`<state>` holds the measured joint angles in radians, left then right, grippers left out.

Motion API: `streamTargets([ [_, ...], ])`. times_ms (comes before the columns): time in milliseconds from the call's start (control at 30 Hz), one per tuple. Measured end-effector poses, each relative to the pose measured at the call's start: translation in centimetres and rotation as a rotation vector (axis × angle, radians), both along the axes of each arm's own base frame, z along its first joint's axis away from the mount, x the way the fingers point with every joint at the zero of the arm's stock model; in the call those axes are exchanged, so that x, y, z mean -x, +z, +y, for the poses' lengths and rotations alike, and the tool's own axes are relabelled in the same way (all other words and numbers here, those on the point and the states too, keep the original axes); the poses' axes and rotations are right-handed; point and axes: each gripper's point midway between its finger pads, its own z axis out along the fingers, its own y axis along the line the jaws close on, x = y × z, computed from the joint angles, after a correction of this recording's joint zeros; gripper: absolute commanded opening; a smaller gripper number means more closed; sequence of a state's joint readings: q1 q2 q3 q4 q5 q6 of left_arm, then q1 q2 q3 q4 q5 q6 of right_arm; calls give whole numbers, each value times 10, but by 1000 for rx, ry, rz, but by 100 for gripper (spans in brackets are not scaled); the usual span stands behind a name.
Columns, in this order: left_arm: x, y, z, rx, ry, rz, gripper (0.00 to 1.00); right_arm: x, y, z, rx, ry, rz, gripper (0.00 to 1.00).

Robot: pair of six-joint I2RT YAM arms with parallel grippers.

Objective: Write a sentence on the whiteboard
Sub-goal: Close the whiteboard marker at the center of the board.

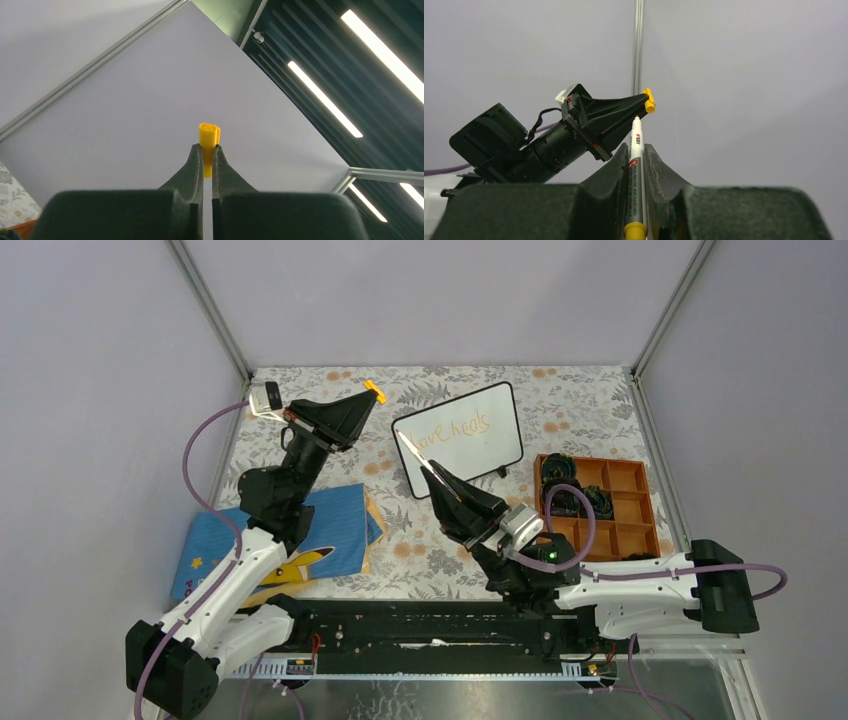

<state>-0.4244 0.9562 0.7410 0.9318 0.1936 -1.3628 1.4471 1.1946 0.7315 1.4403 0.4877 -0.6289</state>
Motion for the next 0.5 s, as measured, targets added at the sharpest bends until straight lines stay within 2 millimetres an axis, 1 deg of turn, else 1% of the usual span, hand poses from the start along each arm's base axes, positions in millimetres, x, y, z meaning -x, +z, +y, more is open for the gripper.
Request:
streamTargets([
  [133,4,3,1,20,-22,-6,0,-5,5,-2,-38,16,23,0],
  [300,8,4,2,31,-35,-7,0,-23,6,-11,-81,23,81,0],
  [500,11,6,3,35,-38,-14,0,-23,8,-8,-102,68,115,0],
])
